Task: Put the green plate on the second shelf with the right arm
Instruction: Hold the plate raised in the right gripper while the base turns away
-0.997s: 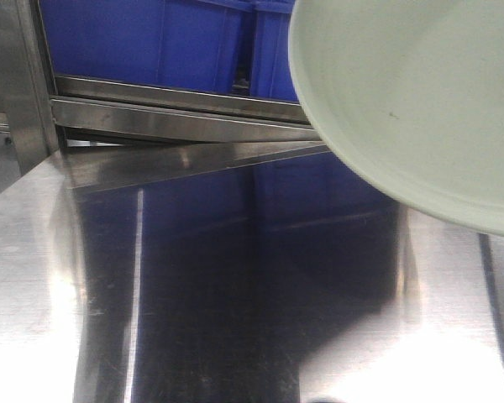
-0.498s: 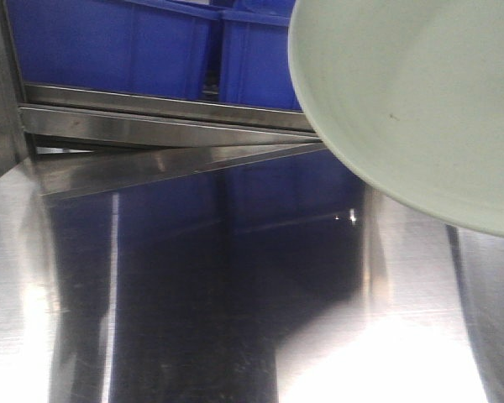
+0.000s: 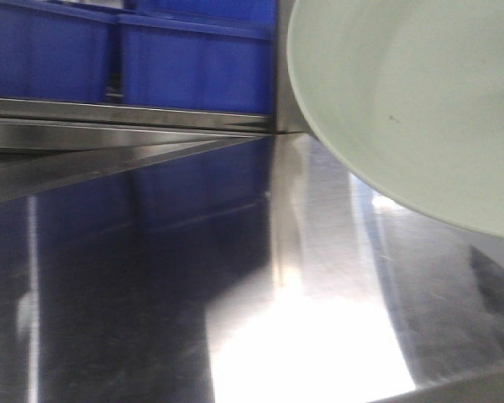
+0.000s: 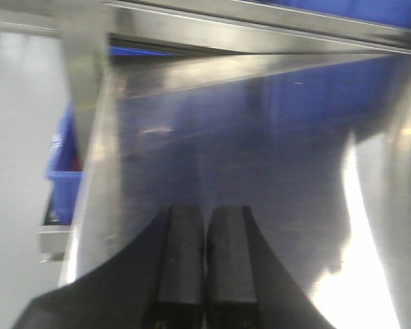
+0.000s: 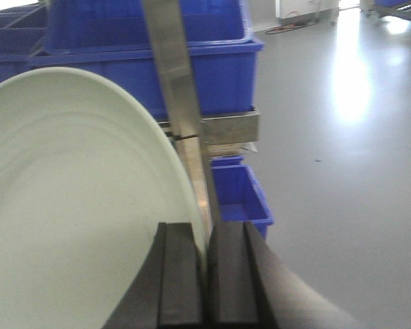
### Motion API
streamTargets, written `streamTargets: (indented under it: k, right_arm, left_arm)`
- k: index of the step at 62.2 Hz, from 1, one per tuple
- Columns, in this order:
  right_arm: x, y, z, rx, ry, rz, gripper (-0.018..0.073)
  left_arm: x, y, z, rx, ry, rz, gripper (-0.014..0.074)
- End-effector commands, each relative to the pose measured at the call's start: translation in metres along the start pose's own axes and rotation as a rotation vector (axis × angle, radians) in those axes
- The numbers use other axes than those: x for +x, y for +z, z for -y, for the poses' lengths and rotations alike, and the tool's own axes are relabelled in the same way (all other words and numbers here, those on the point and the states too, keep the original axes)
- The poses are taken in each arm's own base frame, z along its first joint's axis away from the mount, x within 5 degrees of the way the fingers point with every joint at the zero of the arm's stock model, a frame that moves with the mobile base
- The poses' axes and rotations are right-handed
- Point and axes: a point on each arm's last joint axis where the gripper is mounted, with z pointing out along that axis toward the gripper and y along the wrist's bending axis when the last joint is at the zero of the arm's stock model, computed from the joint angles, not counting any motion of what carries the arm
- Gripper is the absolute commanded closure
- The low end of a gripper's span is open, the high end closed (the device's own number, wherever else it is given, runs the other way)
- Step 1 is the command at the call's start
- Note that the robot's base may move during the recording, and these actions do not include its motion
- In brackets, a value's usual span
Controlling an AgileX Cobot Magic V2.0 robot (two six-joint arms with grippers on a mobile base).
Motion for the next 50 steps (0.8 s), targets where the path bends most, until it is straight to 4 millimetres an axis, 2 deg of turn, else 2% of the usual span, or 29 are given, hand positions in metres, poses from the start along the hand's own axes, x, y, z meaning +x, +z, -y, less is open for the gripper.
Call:
streamTargets:
  k: [1, 50]
  right_arm:
    - [-0.0217, -0.0030, -0.0026, -0.006, 0.004, 0.148, 0.0503]
    - [-0.0217, -0.0030, -0.0026, -0.006, 0.004, 0.148, 0.0503]
  left_arm:
    - [0.0033, 0.0018, 0.0008, 0.019, 0.004, 0.055, 0.0472]
    - [0.0033, 0.0018, 0.0008, 0.019, 0.004, 0.055, 0.0472]
